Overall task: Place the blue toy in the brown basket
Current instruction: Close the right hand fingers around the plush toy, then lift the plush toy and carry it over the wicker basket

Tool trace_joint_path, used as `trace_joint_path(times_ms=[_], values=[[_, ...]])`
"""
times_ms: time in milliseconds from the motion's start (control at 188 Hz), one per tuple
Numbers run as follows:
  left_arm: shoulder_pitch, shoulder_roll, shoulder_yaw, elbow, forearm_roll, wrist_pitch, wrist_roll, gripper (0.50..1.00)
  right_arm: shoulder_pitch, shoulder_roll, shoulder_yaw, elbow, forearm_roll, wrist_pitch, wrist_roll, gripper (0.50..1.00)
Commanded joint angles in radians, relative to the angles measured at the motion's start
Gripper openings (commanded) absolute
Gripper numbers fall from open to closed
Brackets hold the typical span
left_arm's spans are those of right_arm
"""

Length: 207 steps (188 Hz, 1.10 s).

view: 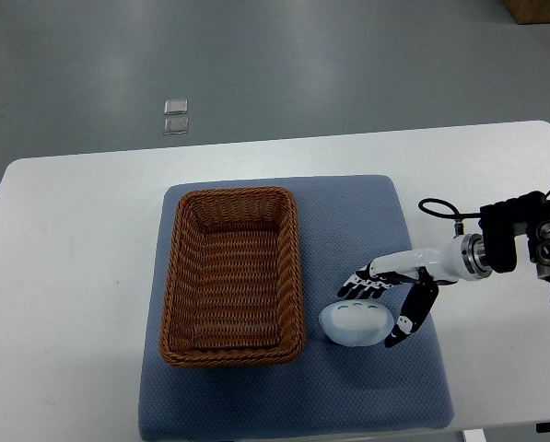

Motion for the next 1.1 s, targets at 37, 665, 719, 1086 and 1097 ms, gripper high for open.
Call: trace_joint_path(times_ms=[37,665,719,1086,1097], values=[[0.000,0.000,0.001,0.000,0.000,0.000,0.000,1.000,-0.024,0.016,0.001,-0.012,-0.014,-0.035,0.006,0.907],[0.000,0.000,0.002,0.002,0.000,0.003,0.000,1.000,-0.116,0.056,0.073,-0.035,-0.033,-0.068,0.008,0.874],[0.000,0.000,0.002,0.002,0.000,0.003,0.000,1.000,-0.124,0.058,0.075,-0.036,-0.034,-0.074,0.009,0.870],[0.000,0.000,0.002,0.002,0.000,0.005,0.000,1.000,-0.144,0.062,0.090,-0.036,-0.095,-0.079,0.046,0.615],[0.000,0.000,0.002,0.002,0.000,0.005,0.000,1.000,-0.144,0.062,0.090,-0.036,-0.095,-0.079,0.046,0.615]])
